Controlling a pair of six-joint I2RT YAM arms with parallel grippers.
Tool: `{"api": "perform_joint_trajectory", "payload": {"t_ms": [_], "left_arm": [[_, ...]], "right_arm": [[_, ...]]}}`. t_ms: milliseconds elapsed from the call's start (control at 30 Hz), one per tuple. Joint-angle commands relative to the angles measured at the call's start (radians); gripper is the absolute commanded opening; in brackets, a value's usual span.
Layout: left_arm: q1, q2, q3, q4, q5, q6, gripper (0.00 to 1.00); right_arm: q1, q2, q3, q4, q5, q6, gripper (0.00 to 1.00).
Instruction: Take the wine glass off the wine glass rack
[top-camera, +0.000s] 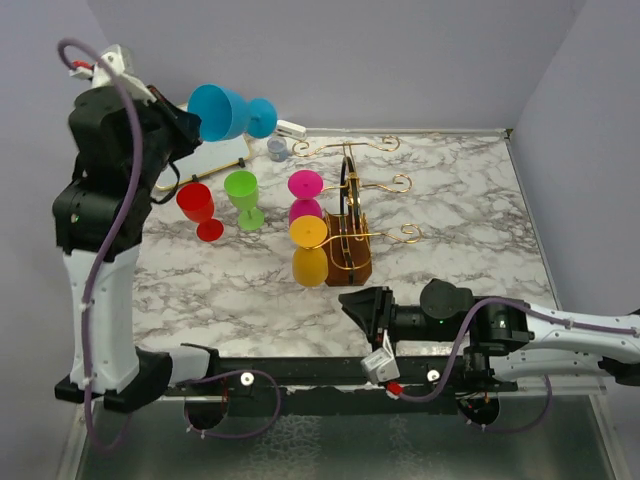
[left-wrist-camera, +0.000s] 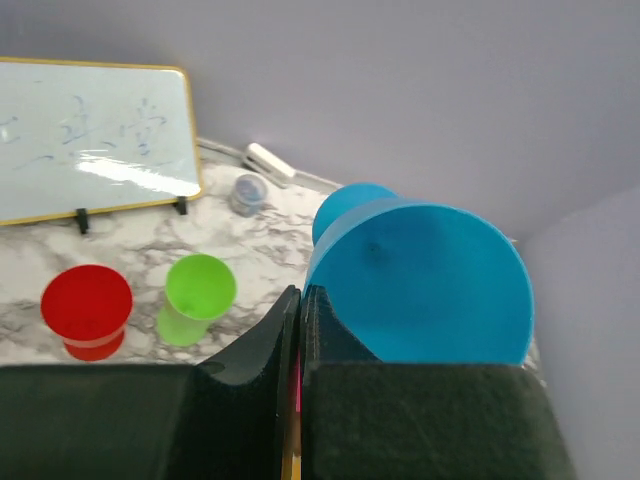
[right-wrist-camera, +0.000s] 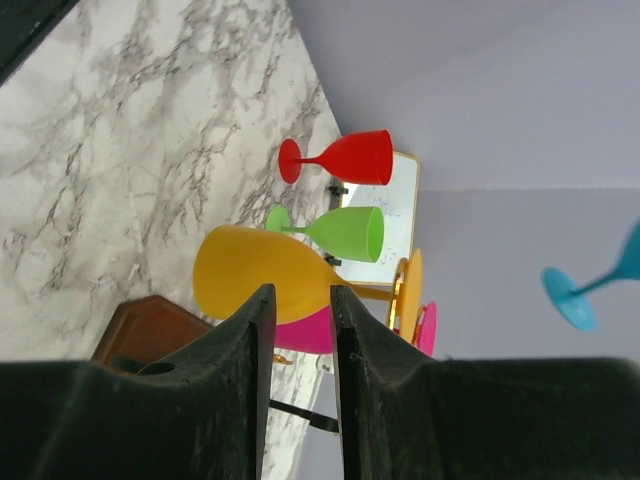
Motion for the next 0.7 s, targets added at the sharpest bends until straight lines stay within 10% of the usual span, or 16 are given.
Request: {"api": "perform_joint_trajectory", "payload": {"t_ms": [0, 400, 667], "left_arm": [[0.004, 0.133, 0.066, 0.016, -0.193, 0.108, 0.0], [0.298, 0.479, 0.106, 0.088, 0.084, 0.077, 0.0], [0.337, 0.581, 0.061, 0.034, 0.021, 0.223, 0.0]], "right_arm": [[0.007, 0.012, 0.109, -0.048, 0.03, 0.204, 0.27], [0.007, 0.037, 0.228, -0.164, 0.122, 0.525, 0.22], [0.008, 0.081, 0.34, -0.168, 0.145, 0.742, 0.22]]}}
